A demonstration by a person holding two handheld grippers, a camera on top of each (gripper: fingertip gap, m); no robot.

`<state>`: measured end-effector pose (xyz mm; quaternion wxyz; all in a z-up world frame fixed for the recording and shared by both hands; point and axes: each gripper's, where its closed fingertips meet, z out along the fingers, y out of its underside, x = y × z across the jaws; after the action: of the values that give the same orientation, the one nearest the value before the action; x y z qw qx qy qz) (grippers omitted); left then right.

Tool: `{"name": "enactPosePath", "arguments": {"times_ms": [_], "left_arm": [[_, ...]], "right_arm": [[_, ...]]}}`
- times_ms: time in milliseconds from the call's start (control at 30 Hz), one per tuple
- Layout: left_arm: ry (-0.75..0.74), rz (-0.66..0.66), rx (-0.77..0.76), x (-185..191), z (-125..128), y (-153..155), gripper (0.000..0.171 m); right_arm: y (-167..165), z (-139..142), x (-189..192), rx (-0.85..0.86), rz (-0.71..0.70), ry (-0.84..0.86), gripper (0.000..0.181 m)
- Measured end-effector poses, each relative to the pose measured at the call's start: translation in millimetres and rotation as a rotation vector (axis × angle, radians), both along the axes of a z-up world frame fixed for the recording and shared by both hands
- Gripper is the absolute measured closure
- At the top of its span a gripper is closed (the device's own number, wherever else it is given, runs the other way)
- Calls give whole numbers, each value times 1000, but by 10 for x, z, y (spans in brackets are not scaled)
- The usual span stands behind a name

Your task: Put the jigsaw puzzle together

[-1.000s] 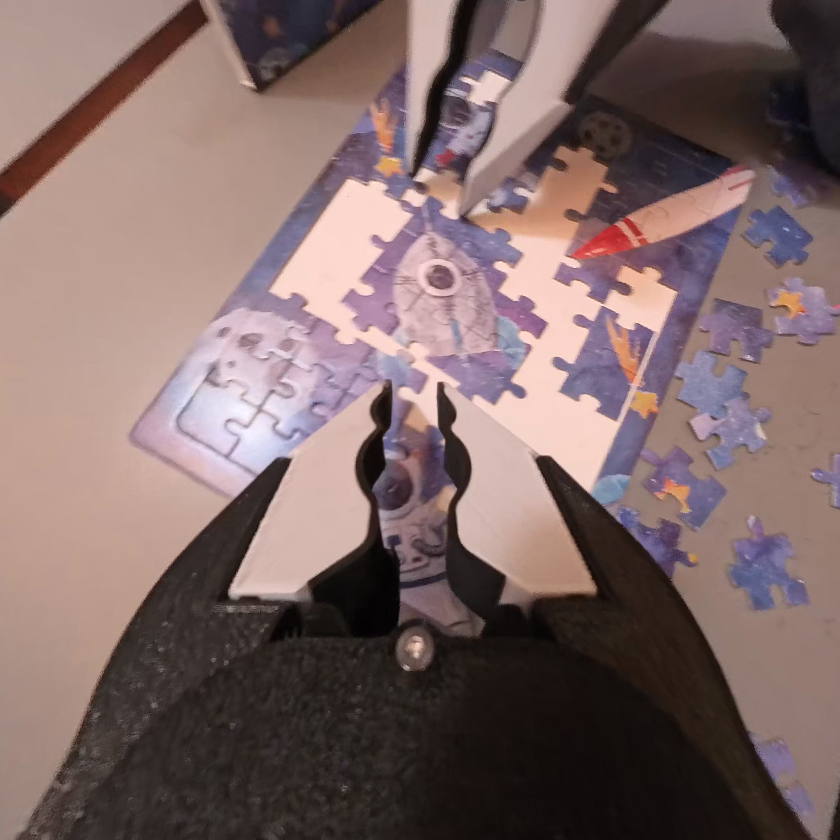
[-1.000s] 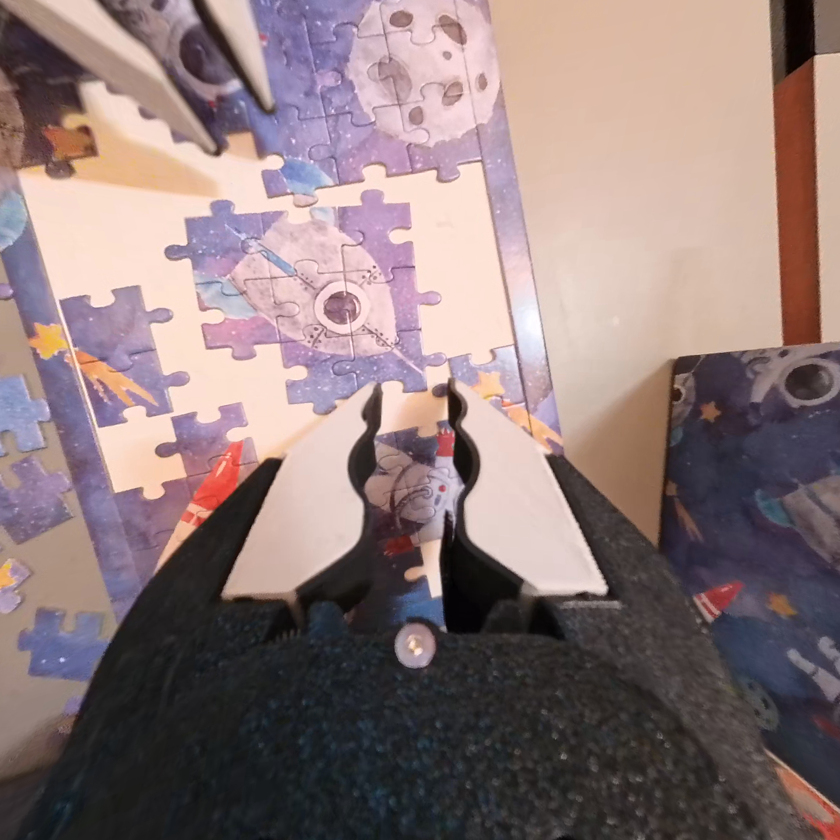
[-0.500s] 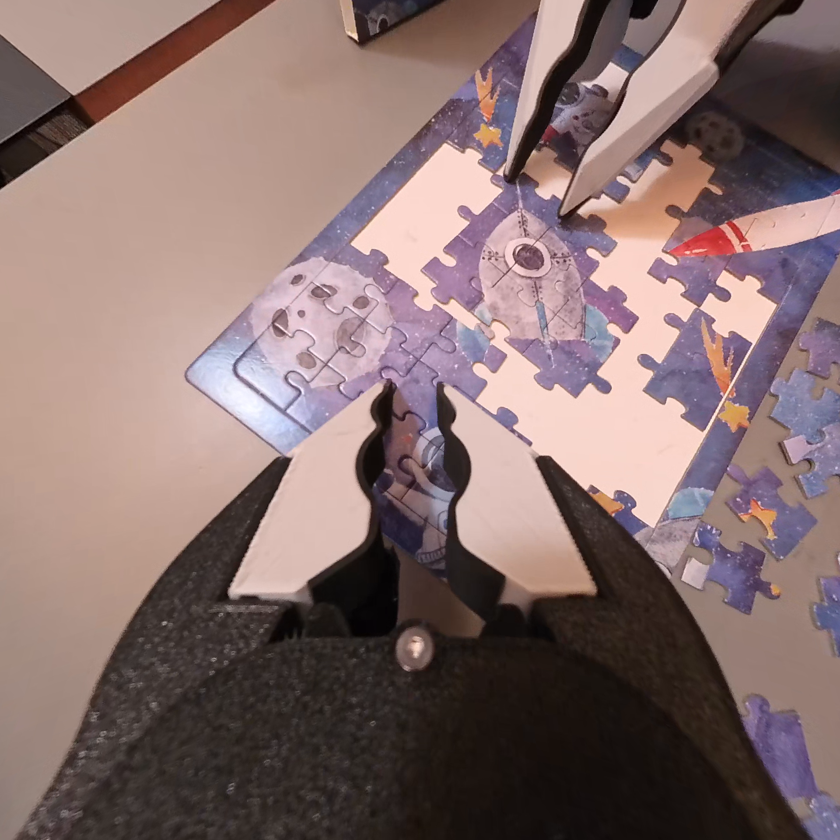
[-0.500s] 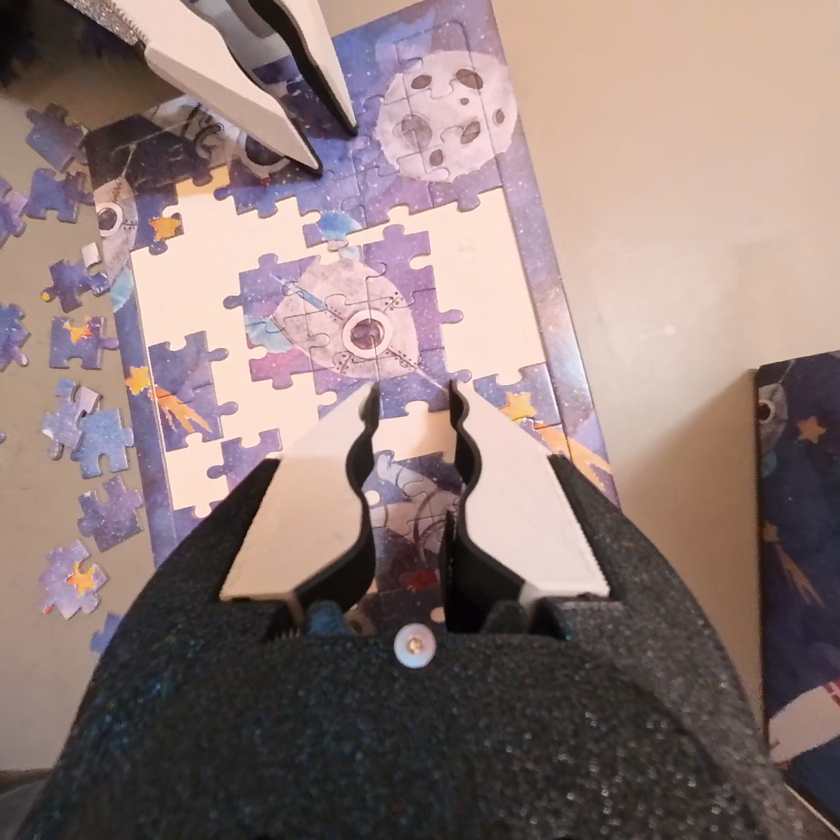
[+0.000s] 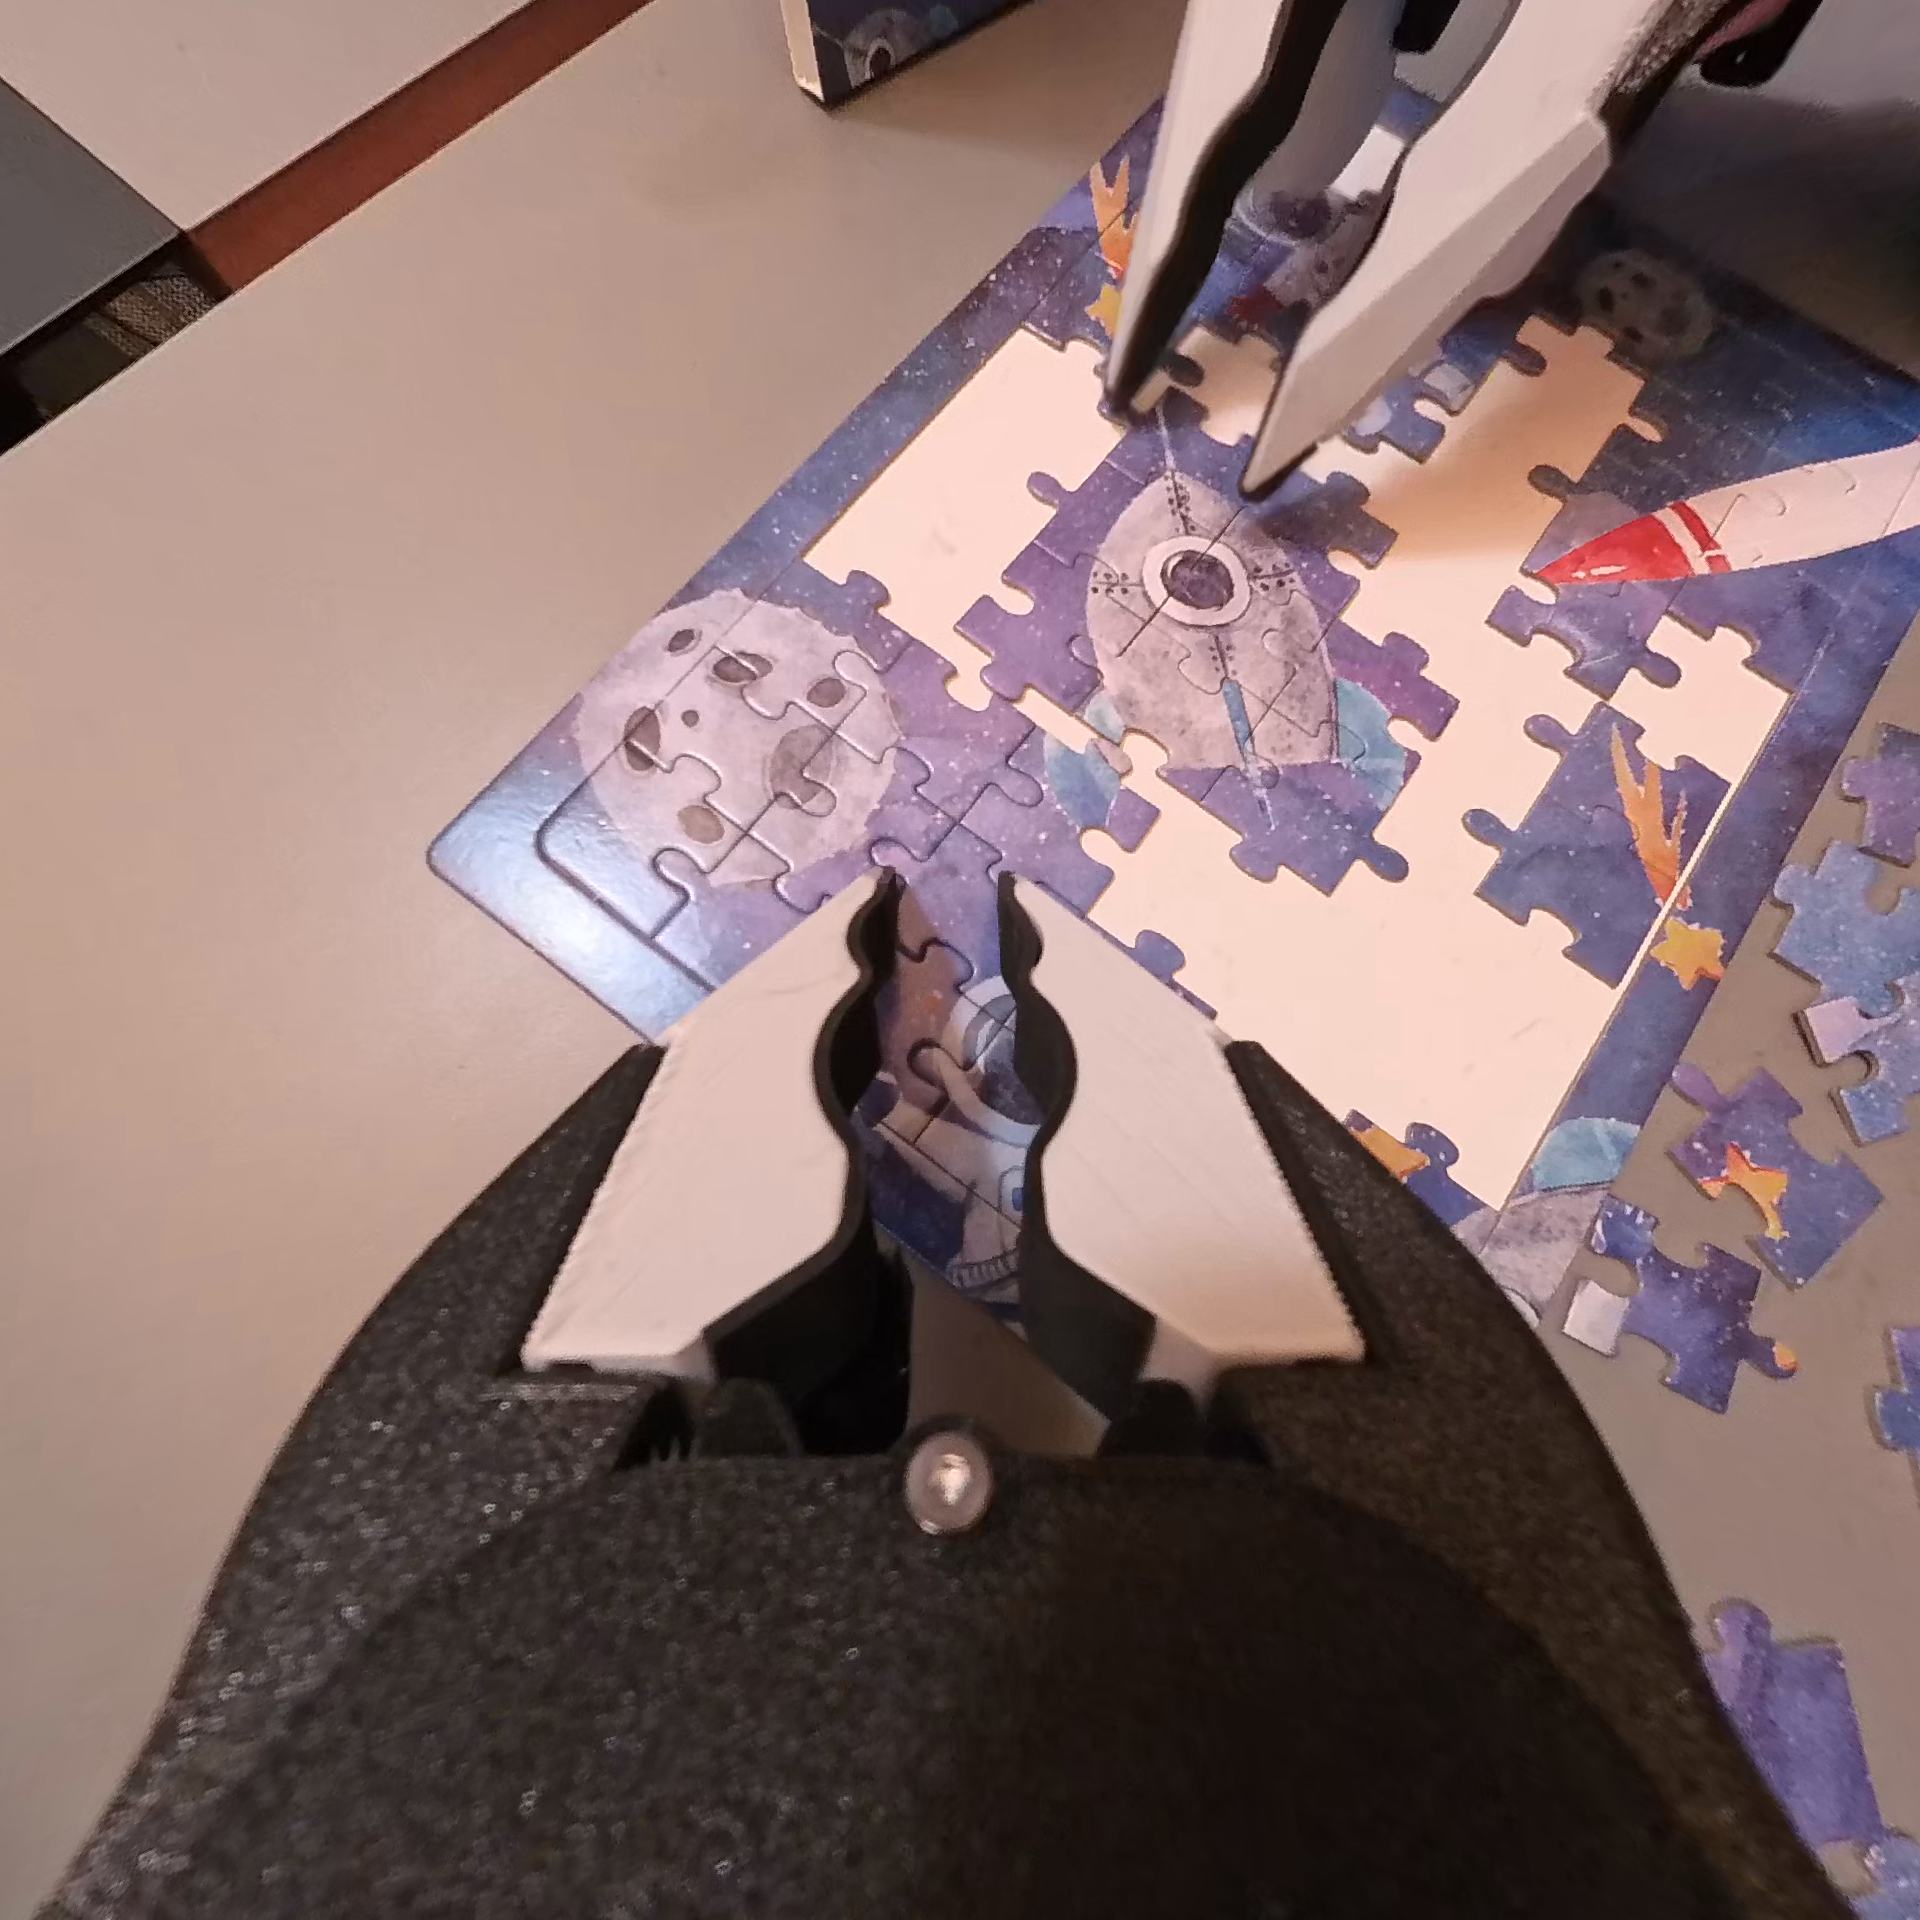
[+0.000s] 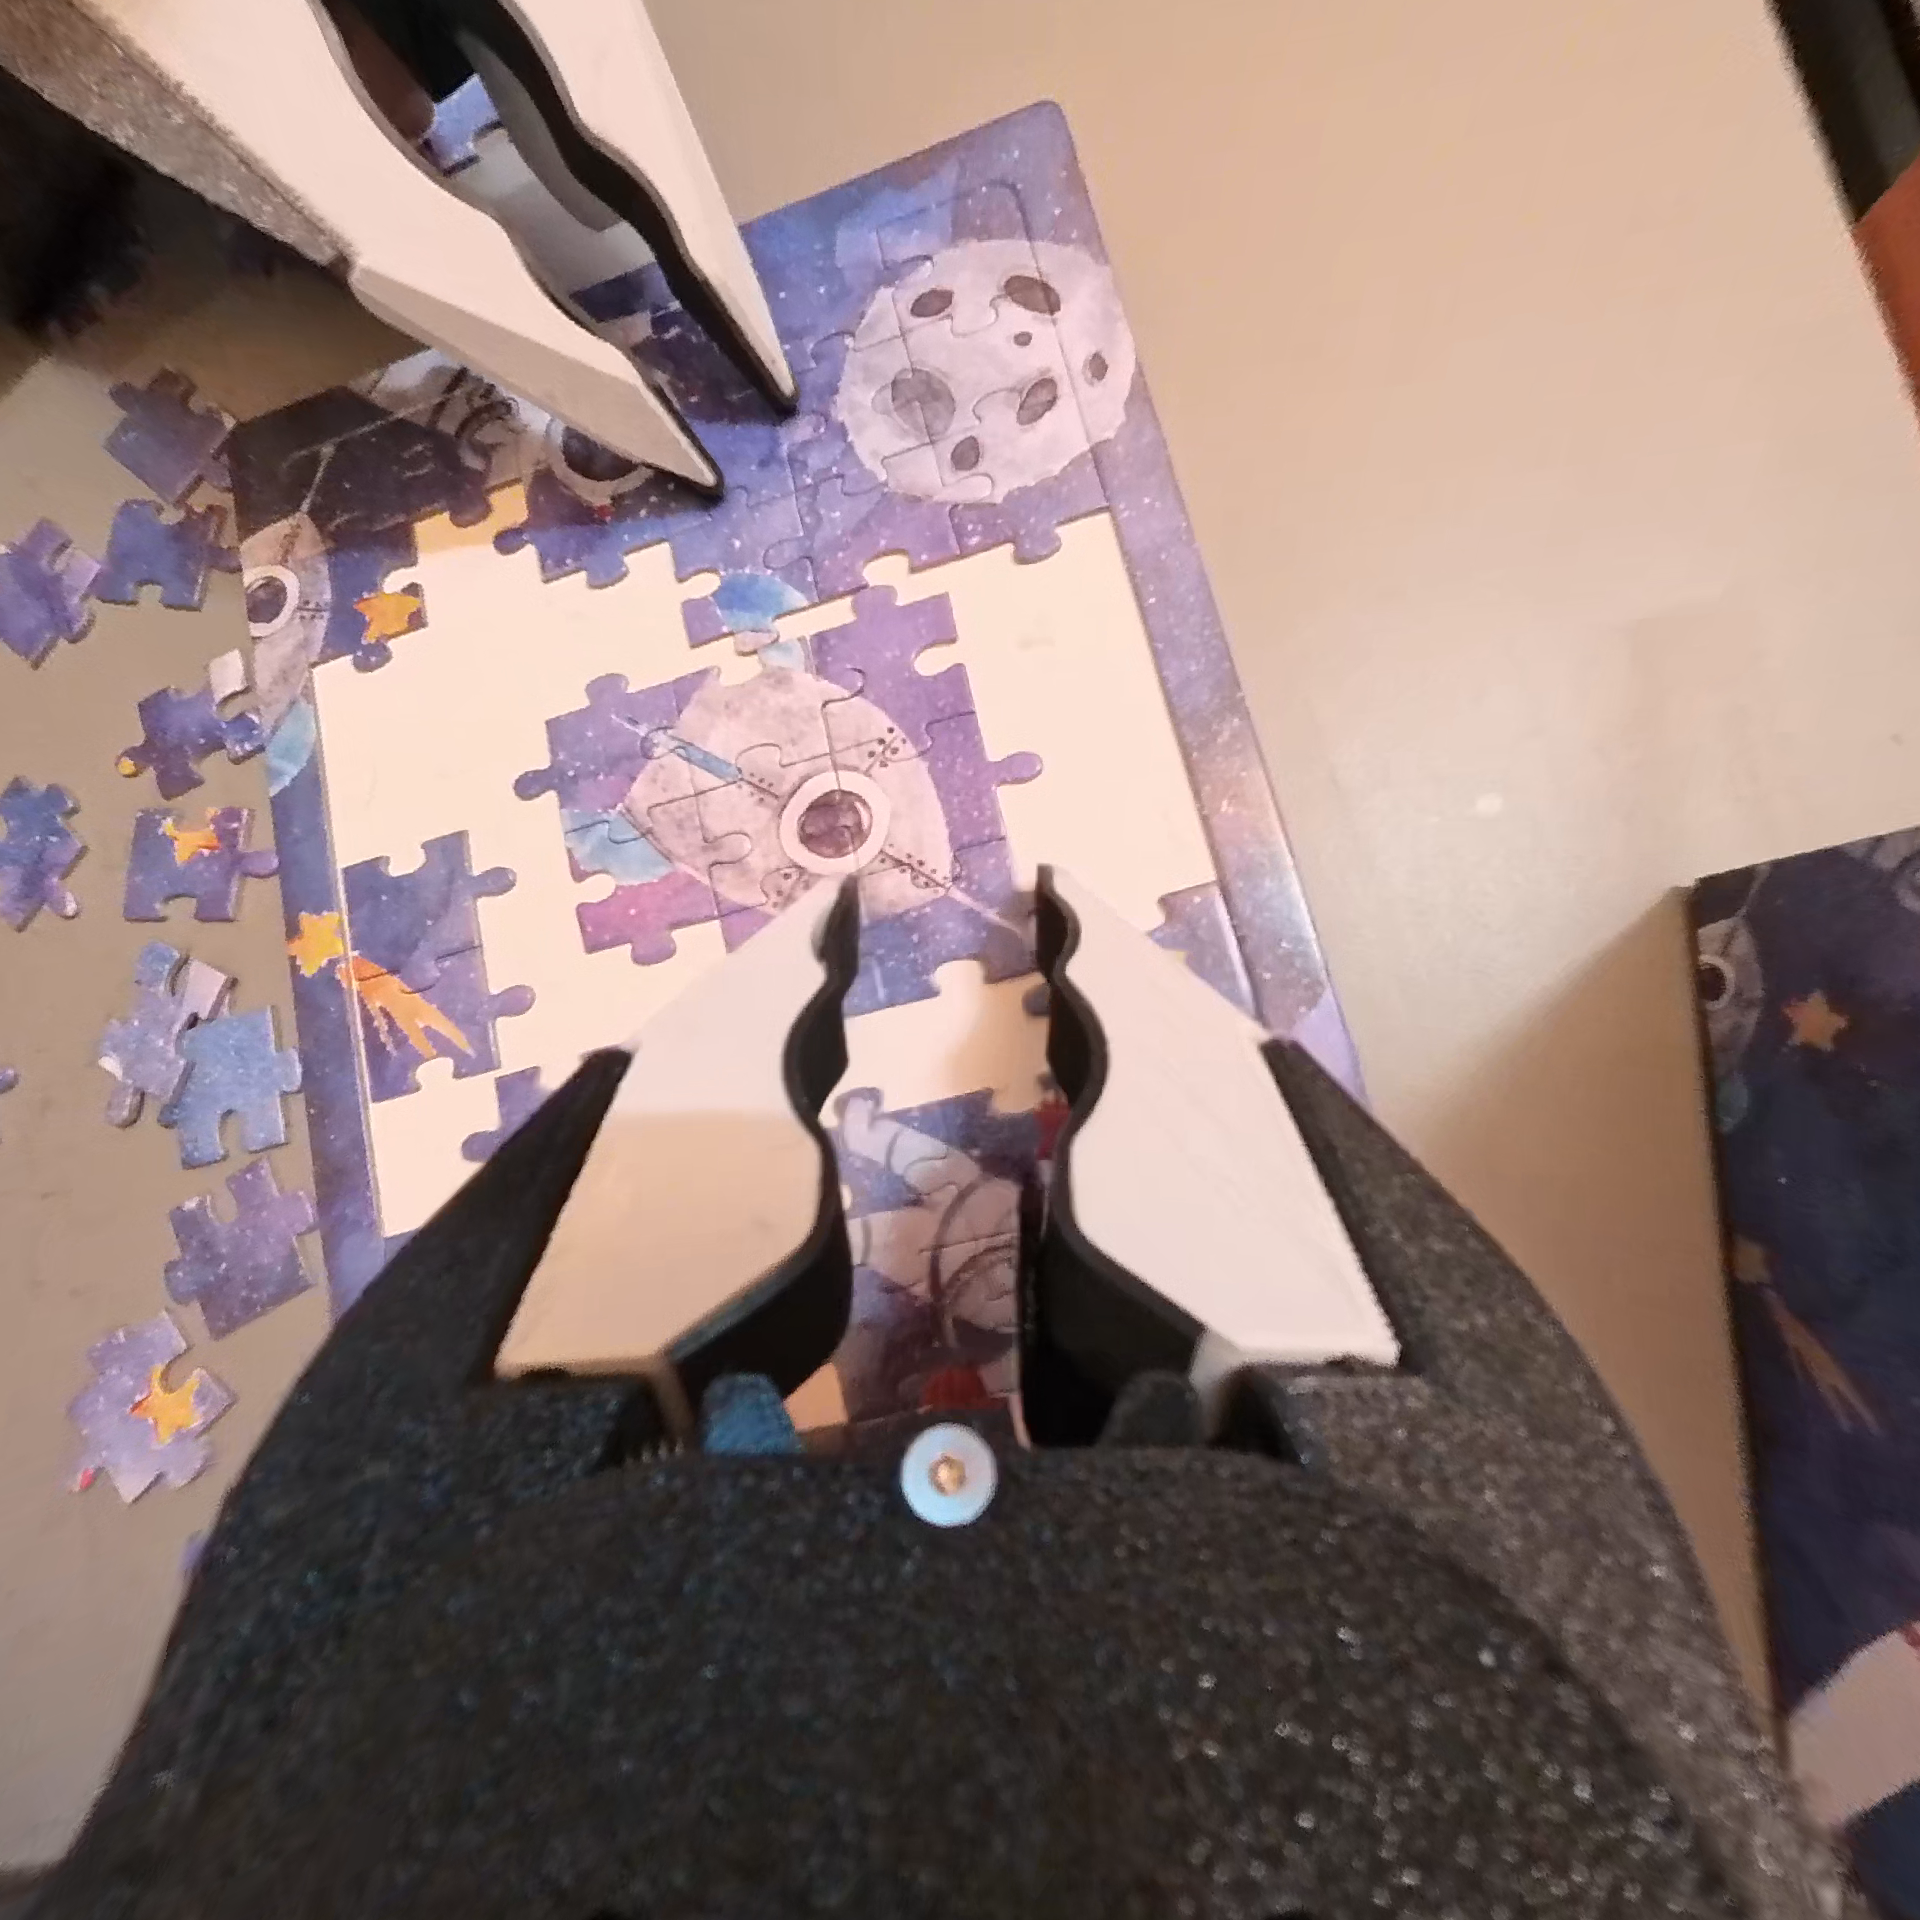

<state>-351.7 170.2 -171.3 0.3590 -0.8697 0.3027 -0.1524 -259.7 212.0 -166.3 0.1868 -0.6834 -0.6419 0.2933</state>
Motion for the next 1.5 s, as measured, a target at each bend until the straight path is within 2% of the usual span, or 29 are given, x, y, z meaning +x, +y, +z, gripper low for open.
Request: {"name": "enactPosePath", "arguments": {"times_ms": [100,167,267,467,633,933,1100,1433,1500], "left_arm": [[-1,1,0,-5,2,-2,153],[-1,1,0,-4,2,1,153],[-4,1,-1,-6,6,-1,153],[4,2,4,-5,5,-6,153],[4,1,6,-6,4,-8,153],[12,3,8,0,2,-3,153],[15,2,11,3,1,-1,153],[13,2,10,-3,-3,-1,153],[12,1,10,-2,-3,-1,153]], "right_arm": [[31,91,-58,59,-7,19,144],[-67,122,-187,54,10,31,132],[-99,38,-382,129,6,-9,125],[-101,-48,-475,109,-7,-18,130],[-143,-51,-482,103,16,-19,124],[-137,-69,-508,158,-7,-73,127],[-211,-66,-517,178,7,-131,140],[-205,-51,-524,78,25,-85,141],[-216,-31,-528,68,33,-72,148]]}}
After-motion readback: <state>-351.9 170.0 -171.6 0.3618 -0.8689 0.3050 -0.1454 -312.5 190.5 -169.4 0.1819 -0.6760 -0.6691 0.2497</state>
